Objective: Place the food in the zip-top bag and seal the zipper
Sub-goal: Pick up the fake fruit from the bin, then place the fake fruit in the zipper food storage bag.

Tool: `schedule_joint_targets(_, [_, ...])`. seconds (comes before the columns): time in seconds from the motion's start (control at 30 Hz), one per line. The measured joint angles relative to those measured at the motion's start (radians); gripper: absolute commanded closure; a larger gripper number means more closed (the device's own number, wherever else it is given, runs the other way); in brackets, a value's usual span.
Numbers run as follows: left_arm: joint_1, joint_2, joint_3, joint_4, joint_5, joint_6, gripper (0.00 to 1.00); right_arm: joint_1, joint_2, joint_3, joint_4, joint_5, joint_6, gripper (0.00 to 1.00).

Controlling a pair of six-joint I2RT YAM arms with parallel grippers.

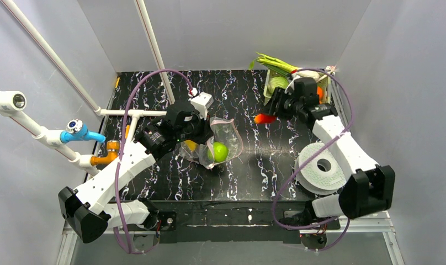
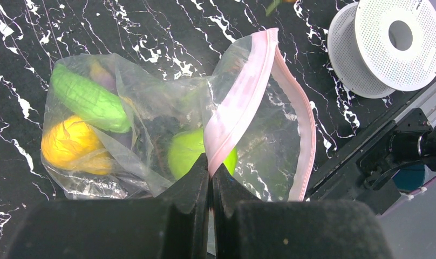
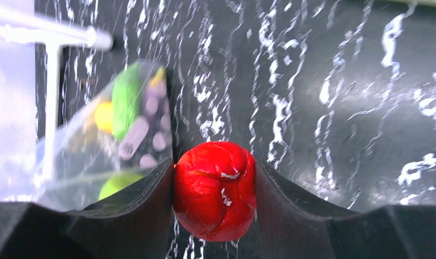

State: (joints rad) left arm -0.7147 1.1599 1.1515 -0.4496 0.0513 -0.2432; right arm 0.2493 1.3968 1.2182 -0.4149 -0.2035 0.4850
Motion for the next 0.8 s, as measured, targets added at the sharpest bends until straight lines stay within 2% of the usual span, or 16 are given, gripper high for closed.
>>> schedule_joint_targets(0.23, [0.0, 0.0, -0.001, 0.0, 0.0, -0.002, 1.0, 0.2, -0.22, -0.154, 0.009, 0.059, -0.046, 0.99])
schedule_joint_targets(0.4, [0.0, 0.004, -0.001, 0.0, 0.001, -0.003, 1.0, 0.295, -0.352, -0.175, 0.026, 0.134, -0.121, 0.99])
schedule_joint_targets(0.57, [0.0, 0.016, -0.002, 0.001, 0.002, -0.003, 1.0, 0.386, -0.379, -0.17, 0.039, 0.2, -0.195, 0.99])
schedule_joint_targets(0.8, [0.0, 0.016, -0.006, 0.002, 0.002, -0.004, 1.0, 0.513, -0.315, -0.106, 0.046, 0.288, -0.257, 0.99])
